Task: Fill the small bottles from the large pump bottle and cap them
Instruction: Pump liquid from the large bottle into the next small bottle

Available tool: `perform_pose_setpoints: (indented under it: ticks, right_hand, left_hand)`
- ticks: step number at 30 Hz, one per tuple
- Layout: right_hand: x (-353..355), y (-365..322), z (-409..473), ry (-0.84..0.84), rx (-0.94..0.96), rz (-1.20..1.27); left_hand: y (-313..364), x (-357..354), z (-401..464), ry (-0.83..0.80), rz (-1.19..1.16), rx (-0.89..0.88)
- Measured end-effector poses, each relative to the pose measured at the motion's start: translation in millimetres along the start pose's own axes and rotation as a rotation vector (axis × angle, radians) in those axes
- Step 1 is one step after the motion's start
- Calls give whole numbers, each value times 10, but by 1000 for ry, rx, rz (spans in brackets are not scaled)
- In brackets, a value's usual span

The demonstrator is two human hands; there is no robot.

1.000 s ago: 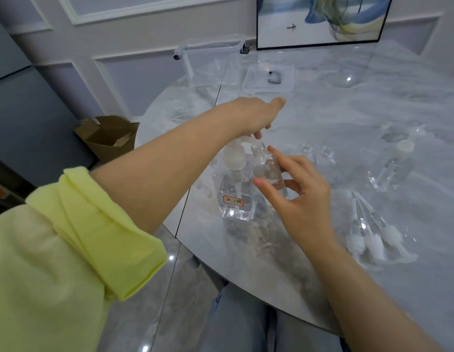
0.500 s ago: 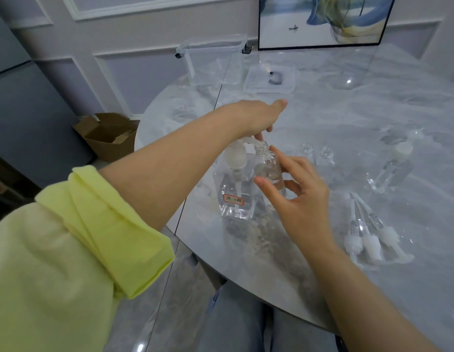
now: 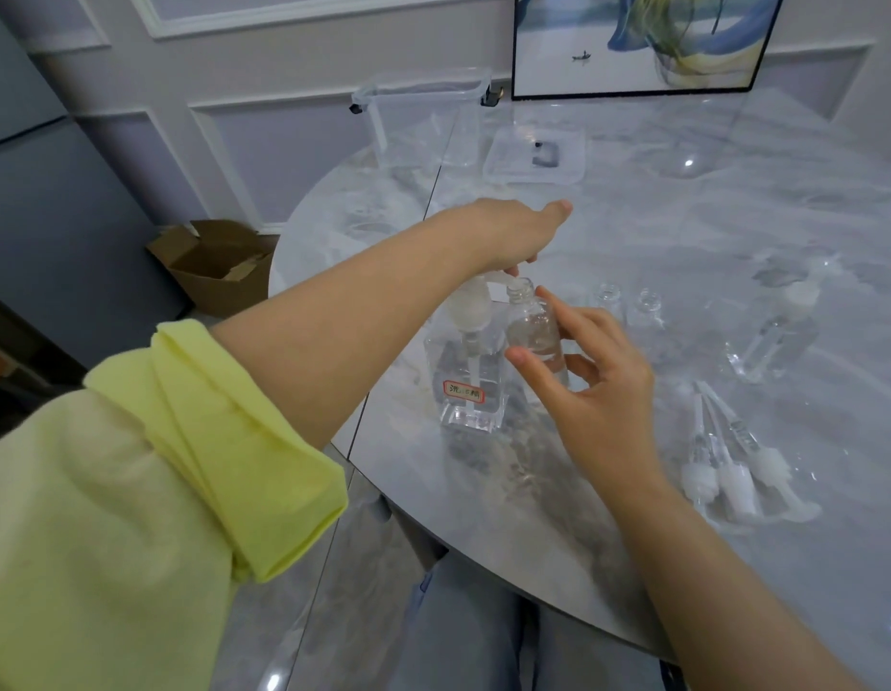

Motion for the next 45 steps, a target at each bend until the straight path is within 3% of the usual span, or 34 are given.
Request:
perform_pose_setpoints:
  ticks: [12, 33, 45]
  right_hand:
    - [-6, -18, 3, -8, 18, -11]
    - [5, -29, 17, -15, 51, -84]
    - [-9, -42, 12, -16, 15, -39]
  left_hand:
    - [40, 75, -43, 25, 1, -23]
    - [8, -19, -55, -100, -138, -26]
    - [-12, 34, -54, 12, -111, -20]
Point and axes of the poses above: each hand's wrist, its own z-axis towards the middle knuckle, its own x-axis out of the back of the hand, y = z × x, the point moved 5 cm from there along z, towards the middle knuckle, and after that the axes turned 6 degrees about x, right-handed, at the moved point
